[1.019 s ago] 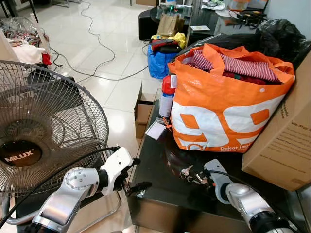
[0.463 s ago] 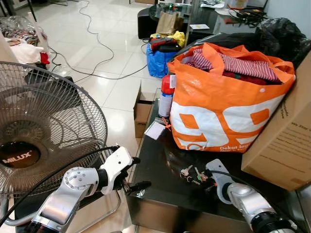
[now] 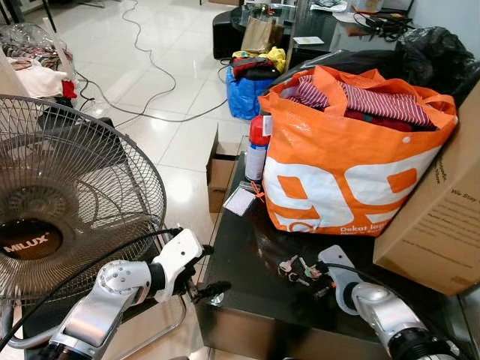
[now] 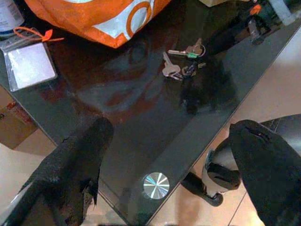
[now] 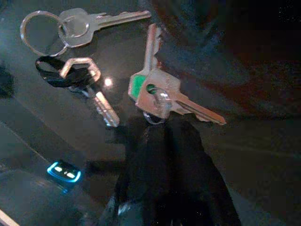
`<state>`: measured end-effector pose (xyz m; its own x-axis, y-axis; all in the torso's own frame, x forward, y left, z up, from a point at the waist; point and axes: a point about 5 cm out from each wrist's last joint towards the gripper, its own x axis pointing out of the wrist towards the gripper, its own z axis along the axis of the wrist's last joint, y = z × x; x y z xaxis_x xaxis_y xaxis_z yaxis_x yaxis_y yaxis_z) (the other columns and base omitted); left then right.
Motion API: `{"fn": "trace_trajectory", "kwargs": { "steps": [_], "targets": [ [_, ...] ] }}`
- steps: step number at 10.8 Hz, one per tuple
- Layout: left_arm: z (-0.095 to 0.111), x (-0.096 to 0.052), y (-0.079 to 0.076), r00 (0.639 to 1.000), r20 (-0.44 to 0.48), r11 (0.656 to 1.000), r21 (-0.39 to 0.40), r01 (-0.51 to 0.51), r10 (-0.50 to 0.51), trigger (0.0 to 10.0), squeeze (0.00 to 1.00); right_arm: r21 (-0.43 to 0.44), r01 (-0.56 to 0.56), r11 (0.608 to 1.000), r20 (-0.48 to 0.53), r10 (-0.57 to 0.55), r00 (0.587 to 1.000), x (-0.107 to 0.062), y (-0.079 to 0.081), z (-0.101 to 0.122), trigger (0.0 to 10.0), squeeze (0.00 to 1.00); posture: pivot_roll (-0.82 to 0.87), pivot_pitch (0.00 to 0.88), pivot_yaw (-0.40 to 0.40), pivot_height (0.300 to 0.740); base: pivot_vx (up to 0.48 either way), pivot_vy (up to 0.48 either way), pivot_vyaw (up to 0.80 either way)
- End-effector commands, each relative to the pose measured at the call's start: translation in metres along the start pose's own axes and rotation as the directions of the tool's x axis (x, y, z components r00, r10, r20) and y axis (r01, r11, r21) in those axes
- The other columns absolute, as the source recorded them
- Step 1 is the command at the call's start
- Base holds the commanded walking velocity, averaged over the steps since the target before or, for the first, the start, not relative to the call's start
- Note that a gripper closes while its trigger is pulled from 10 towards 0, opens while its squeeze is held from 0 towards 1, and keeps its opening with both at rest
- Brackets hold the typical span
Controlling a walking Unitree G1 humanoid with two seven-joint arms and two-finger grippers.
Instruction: Hang keys on a hook
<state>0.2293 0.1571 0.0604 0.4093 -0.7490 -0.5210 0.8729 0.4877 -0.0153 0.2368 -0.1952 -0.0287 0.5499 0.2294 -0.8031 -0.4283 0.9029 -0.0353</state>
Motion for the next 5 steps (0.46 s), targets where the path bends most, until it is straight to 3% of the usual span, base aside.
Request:
{"fn": "trace_trajectory", "kwargs": {
  "steps": [1, 3, 5],
  "targets": [
    [0.002, 0.0, 0.001, 1.0, 0.004, 1.0, 0.021, 0.0, 0.0, 10.0, 0.0, 0.033, 0.009, 0.999, 0.018, -0.01, 1.0, -0.004, -0.006, 0.0, 10.0, 1.0, -0.02, 0.0, -0.037, 0.74, 0.0, 0.0, 0.0],
    [0.002, 0.0, 0.002, 1.0, 0.006, 1.0, 0.023, 0.002, -0.002, 10.0, 0.0, 0.048, -0.029, 0.998, 0.064, 0.026, 0.998, -0.007, -0.002, 0.006, 10.0, 1.0, -0.02, 0.0, -0.034, 0.74, 0.0, 0.0, 0.0],
    [0.001, 0.001, 0.003, 1.0, 0.005, 1.0, 0.025, 0.005, -0.005, 10.0, 0.0, 0.018, 0.012, 1.0, 0.089, -0.014, 0.996, -0.005, -0.001, 0.012, 10.0, 1.0, -0.02, 0.0, -0.032, 0.74, 0.0, 0.0, 0.0]
  ]
}}
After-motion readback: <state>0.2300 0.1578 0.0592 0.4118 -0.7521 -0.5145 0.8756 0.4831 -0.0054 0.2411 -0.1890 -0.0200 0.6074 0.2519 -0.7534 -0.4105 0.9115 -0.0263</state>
